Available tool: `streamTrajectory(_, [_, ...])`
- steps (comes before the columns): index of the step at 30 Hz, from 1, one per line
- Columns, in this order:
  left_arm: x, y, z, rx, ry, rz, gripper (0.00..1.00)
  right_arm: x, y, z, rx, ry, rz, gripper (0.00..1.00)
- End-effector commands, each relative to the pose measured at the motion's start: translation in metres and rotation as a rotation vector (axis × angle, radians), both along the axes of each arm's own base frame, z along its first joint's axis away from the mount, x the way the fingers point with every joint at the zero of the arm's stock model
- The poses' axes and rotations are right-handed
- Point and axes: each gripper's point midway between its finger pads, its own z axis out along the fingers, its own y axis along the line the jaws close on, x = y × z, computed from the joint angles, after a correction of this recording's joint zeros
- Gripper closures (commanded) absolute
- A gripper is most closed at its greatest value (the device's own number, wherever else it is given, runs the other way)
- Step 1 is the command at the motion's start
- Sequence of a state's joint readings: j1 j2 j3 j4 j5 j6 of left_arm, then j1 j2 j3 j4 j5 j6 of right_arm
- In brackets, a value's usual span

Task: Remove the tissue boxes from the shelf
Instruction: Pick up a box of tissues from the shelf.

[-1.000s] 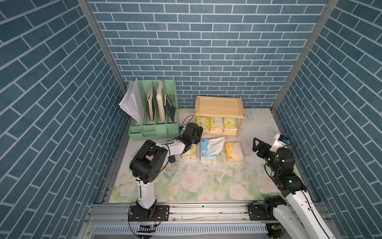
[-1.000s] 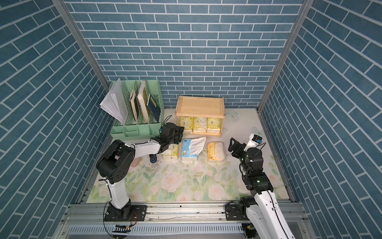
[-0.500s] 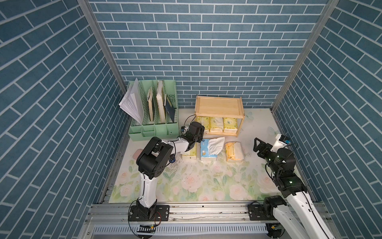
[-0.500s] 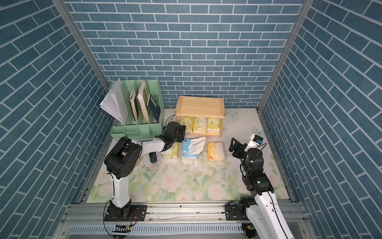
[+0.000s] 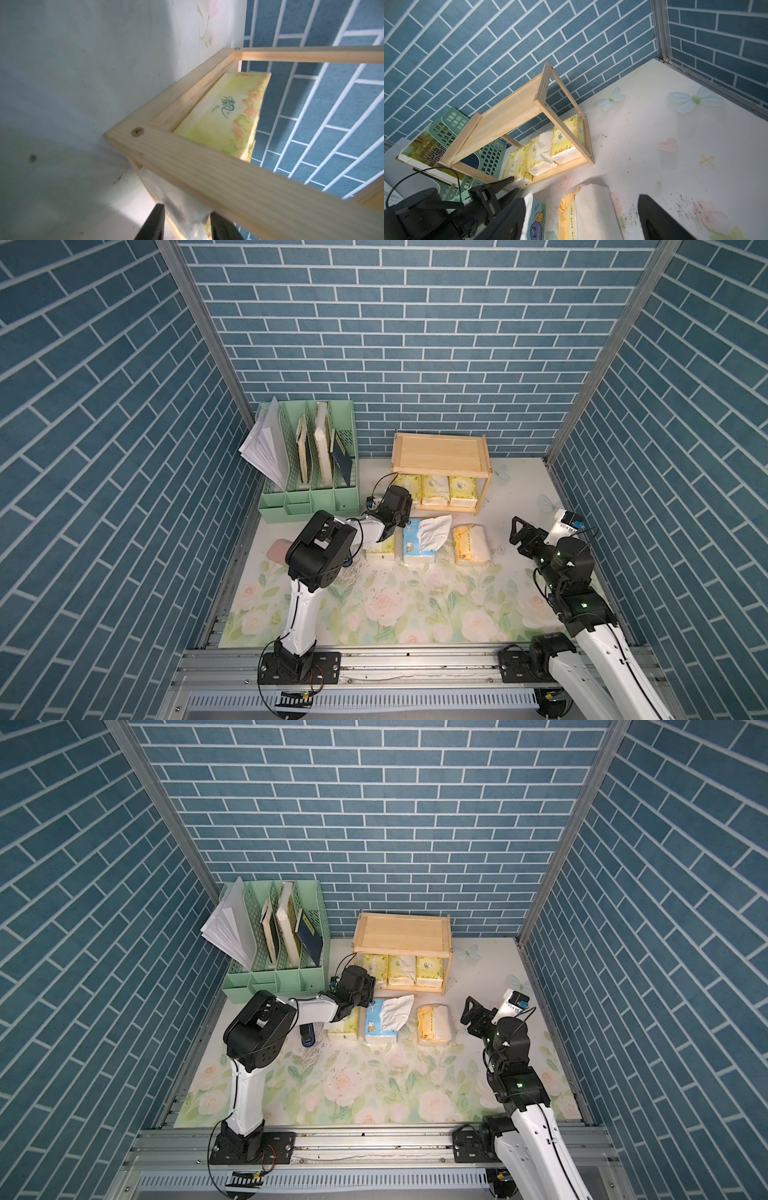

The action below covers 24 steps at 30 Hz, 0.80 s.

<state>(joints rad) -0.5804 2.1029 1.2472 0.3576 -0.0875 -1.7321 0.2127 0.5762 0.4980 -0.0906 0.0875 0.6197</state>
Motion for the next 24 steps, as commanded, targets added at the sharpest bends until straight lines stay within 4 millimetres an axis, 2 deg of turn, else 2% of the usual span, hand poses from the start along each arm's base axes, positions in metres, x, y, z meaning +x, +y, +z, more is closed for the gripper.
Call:
streamTrajectory(1, [0.002, -0.001, -0.007, 0.013, 0.010, 0.009, 0.67, 0.001, -0.003, 0.011, -0.036, -0.030, -0.007, 0.12])
streamTrajectory(6, [0.002, -0.001, -0.011, 0.014, 0.014, 0.012, 0.81, 0.001, -0.003, 0.010, -0.035, -0.026, -0.006, 0.12])
streamTrajectory(10, [0.002, -0.001, -0.006, 0.014, 0.002, 0.013, 0.91, 0.001, -0.003, 0.009, -0.032, -0.026, -0.007, 0.12])
streamTrajectory(15, [0.001, -0.002, 0.004, 0.011, -0.017, 0.009, 0.99, 0.001, -0.003, 0.007, -0.031, -0.023, -0.006, 0.12])
streamTrajectory(24, [-0.003, 0.002, 0.034, 0.036, -0.077, 0.011, 1.00, 0.001, -0.003, 0.005, -0.030, -0.020, -0.006, 0.12])
